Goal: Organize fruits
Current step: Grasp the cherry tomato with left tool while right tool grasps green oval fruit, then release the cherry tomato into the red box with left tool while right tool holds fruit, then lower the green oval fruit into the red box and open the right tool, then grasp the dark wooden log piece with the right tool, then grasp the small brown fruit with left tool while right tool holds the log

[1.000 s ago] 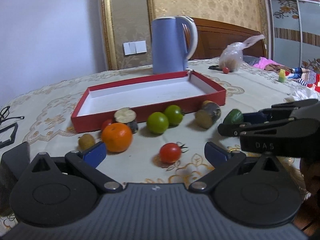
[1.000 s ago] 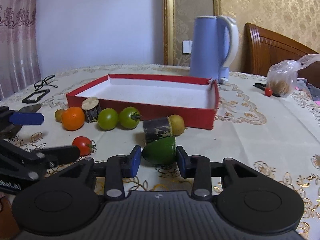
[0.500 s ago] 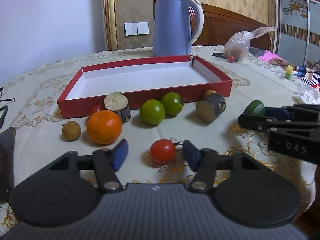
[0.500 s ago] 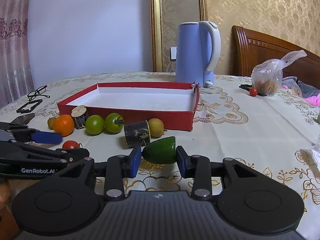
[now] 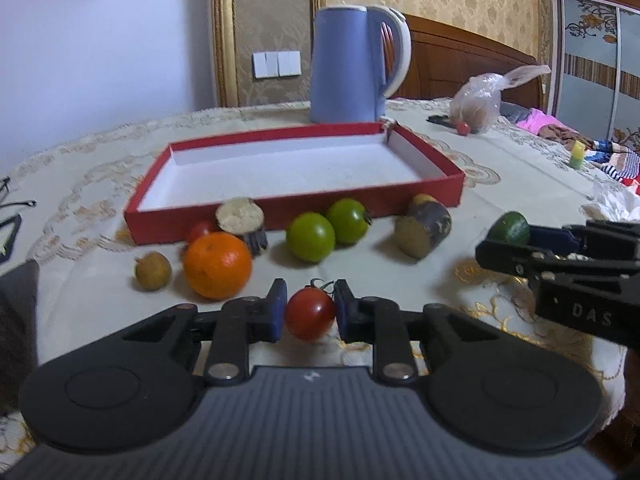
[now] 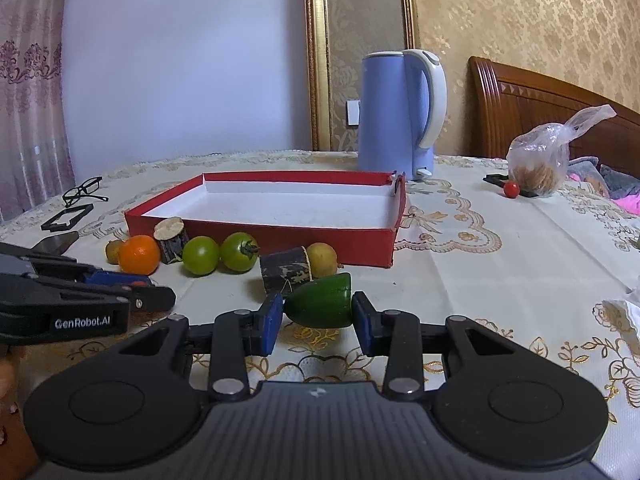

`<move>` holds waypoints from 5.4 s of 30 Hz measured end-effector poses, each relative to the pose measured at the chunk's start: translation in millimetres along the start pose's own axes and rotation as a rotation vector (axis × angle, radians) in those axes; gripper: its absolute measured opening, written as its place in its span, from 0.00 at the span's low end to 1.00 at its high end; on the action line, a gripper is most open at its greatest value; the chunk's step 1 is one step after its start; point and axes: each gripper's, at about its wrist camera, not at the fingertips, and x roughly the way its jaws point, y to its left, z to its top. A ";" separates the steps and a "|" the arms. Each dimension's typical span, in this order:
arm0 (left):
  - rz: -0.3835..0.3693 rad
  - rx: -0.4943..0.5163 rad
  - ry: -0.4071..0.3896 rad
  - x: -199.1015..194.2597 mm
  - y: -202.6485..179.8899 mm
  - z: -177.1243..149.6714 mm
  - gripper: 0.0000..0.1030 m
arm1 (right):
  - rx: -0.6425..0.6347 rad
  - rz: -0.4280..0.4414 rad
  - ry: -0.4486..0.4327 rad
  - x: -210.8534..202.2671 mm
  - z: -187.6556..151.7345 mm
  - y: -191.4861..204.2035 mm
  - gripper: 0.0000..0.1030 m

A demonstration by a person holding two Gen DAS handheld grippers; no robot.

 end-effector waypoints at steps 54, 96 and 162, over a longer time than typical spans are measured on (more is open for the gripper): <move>0.379 -0.034 0.009 116.2 53.4 110.8 0.74 | 0.017 0.031 -0.015 -4.8 -0.2 -9.1 0.36; 0.258 -0.061 -0.074 -3.2 94.5 7.1 1.00 | 0.093 -0.146 0.084 117.2 98.1 -28.8 0.94; 0.164 -0.027 -0.070 -6.2 108.3 7.7 0.68 | -0.034 0.080 0.071 40.2 12.0 2.1 0.31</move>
